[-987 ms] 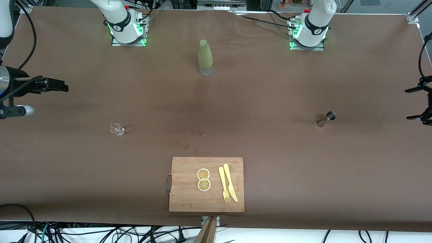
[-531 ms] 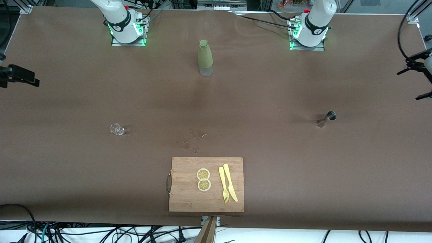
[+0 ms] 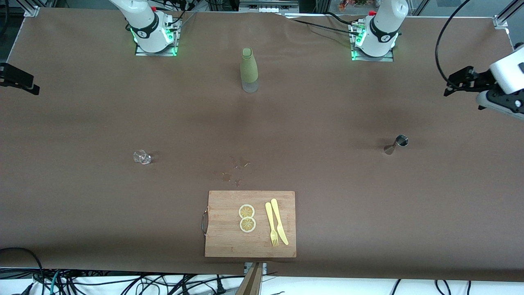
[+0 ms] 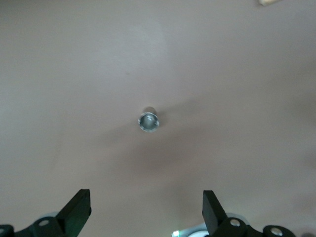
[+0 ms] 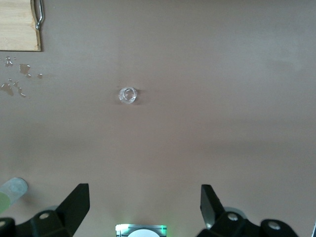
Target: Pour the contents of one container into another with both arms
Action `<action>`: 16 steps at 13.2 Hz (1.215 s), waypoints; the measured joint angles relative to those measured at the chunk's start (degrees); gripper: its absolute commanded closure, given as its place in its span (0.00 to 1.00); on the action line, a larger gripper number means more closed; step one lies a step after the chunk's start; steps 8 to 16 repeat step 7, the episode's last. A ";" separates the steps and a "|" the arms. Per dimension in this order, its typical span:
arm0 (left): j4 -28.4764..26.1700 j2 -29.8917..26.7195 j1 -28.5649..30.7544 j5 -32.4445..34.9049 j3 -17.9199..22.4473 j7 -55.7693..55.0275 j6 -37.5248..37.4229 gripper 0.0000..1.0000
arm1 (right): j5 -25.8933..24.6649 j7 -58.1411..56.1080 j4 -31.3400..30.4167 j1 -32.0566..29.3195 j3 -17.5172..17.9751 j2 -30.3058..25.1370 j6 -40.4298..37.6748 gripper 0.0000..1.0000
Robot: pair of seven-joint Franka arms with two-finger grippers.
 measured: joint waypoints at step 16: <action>-0.90 -0.27 -0.15 0.95 -0.85 -2.92 4.05 0.00 | 0.00 0.10 -1.60 0.63 0.38 1.09 1.67 0.00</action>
